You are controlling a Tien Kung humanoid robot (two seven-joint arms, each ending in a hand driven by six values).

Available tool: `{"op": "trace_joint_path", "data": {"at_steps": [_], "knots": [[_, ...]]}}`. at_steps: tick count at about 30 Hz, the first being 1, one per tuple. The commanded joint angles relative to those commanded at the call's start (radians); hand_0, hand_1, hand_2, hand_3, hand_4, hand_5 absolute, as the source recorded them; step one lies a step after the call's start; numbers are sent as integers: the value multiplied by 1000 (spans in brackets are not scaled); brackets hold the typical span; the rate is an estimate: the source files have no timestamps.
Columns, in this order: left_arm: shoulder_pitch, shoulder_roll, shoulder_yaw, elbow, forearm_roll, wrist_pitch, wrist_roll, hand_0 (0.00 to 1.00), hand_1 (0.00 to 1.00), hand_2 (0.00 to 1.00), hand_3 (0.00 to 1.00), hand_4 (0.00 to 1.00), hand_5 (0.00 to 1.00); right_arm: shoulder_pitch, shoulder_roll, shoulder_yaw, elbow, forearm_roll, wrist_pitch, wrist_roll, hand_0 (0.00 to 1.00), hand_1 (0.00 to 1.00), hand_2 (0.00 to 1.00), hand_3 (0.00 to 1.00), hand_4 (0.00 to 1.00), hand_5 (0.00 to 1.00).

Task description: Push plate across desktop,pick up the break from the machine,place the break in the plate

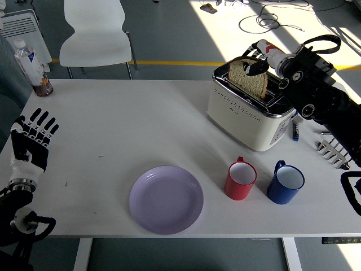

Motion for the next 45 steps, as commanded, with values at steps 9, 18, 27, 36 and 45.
{"op": "trace_joint_path", "data": {"at_steps": [9,18,27,36,45], "knots": [[15,3,0,-2,2,0,2,795,795,844,796,453,998,55,0,62,92,-141,8,-18,461,482,511,540,442,8],[34,8,-1,-4,2,0,4,795,795,844,794,452,998,53,-40,132,318,-221,14,-56,458,479,508,536,437,26],[43,6,2,-2,6,0,5,795,795,844,794,452,998,-11,-102,71,564,-159,34,-111,454,480,508,536,436,27],[46,5,-6,1,7,0,5,795,795,844,794,450,998,-53,-174,-117,799,141,115,-143,458,478,507,535,437,29],[51,3,-19,1,8,0,5,795,795,844,793,450,998,-96,-244,-290,969,364,141,-159,459,479,507,536,434,35]]}}
